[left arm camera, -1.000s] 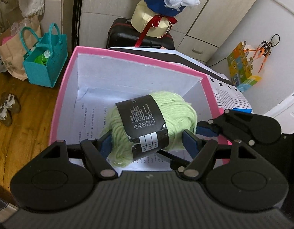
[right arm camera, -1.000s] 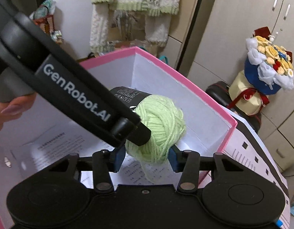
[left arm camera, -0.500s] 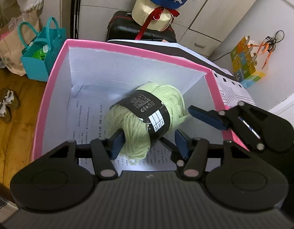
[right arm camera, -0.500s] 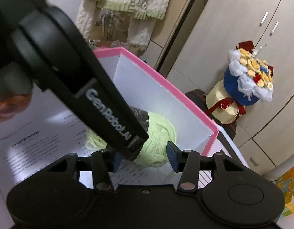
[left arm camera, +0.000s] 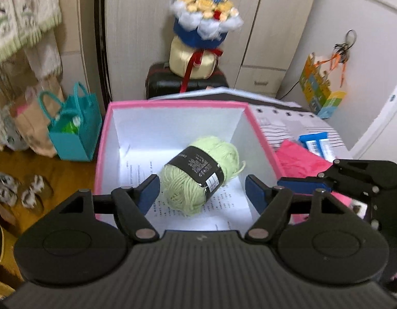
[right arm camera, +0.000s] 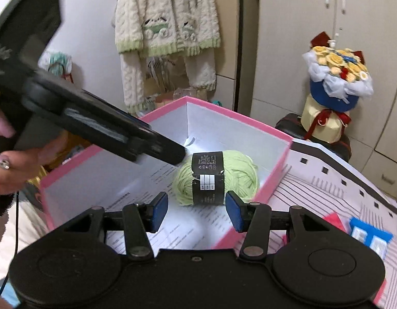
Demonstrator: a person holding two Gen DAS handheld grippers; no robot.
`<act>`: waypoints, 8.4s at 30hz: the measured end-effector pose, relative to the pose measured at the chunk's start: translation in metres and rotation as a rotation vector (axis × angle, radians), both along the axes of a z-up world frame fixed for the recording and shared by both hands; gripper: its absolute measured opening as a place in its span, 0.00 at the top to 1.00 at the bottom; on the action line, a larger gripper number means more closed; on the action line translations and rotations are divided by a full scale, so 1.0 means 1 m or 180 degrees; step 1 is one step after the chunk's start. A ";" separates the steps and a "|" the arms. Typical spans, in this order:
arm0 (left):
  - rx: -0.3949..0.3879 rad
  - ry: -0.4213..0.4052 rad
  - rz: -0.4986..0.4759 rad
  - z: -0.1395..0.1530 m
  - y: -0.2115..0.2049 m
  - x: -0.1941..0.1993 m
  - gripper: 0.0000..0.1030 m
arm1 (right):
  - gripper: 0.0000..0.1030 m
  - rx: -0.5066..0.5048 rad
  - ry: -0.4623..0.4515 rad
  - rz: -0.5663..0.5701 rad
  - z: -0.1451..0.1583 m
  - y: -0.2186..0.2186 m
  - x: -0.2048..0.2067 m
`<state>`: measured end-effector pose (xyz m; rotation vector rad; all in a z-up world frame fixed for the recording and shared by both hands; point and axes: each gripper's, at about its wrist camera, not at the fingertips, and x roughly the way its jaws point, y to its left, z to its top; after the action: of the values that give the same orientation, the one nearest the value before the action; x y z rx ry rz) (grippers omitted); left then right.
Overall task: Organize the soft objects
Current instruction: 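Move the right gripper back to the red envelope on the table, then close the left gripper on the red envelope's edge, then lift the red envelope with the left gripper and carry it over the pink box, then lower the envelope into the box and open the left gripper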
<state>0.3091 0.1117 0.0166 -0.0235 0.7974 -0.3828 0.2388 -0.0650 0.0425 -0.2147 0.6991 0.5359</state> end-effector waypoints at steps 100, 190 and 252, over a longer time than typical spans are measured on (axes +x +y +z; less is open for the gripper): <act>-0.0835 0.0116 0.0463 -0.125 -0.194 -0.051 0.34 | 0.97 0.0077 0.0665 -0.0110 -0.045 -0.207 0.034; -0.1227 -0.0240 0.0347 -0.058 -0.124 -0.173 0.92 | 0.12 0.0117 0.0806 -0.0125 -0.022 -0.125 -0.088; -0.0453 -0.0096 0.0742 -0.035 0.033 -0.085 0.62 | 0.17 -0.0018 0.0434 0.0305 -0.016 0.052 -0.007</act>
<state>0.2244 0.1443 -0.0189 -0.2413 0.7275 -0.2179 0.2314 -0.0131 0.0266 -0.2191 0.8259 0.6445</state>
